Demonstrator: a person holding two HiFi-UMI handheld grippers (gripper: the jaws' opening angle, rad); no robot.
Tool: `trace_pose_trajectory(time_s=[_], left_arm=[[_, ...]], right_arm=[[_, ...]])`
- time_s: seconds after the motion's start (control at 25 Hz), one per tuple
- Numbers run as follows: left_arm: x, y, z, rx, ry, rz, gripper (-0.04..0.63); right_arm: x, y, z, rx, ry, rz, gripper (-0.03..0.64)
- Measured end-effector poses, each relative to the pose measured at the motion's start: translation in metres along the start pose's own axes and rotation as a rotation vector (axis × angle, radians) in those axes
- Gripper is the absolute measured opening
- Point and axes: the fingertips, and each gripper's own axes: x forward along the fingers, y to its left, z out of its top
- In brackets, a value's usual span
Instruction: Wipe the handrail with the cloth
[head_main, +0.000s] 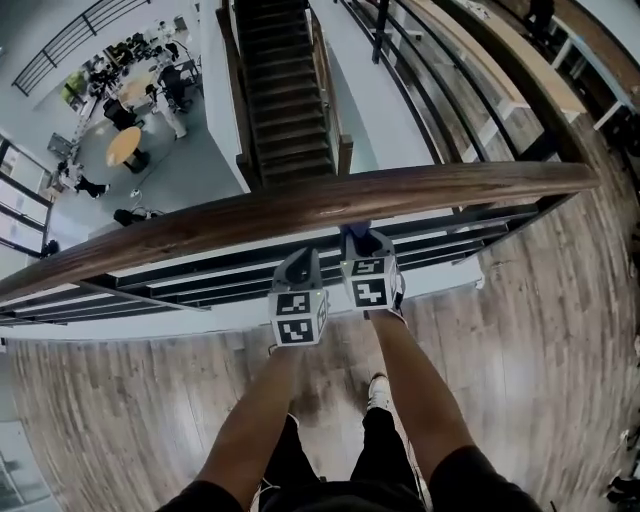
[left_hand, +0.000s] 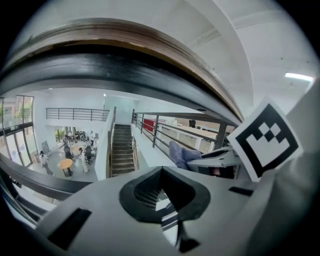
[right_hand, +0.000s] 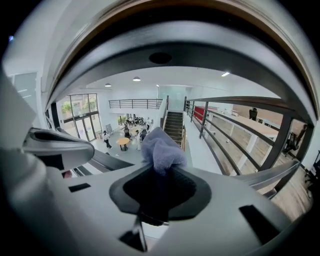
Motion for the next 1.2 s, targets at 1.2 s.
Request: trace_pose_trajectory(time_s=[1.2], left_arm=[[0.171,-0.331,0.029,0.120,0.060,-0.213,0.002]], right_arm=[[-0.055,-0.384,-0.064,0.040,-0.007,-0.206,0.080]])
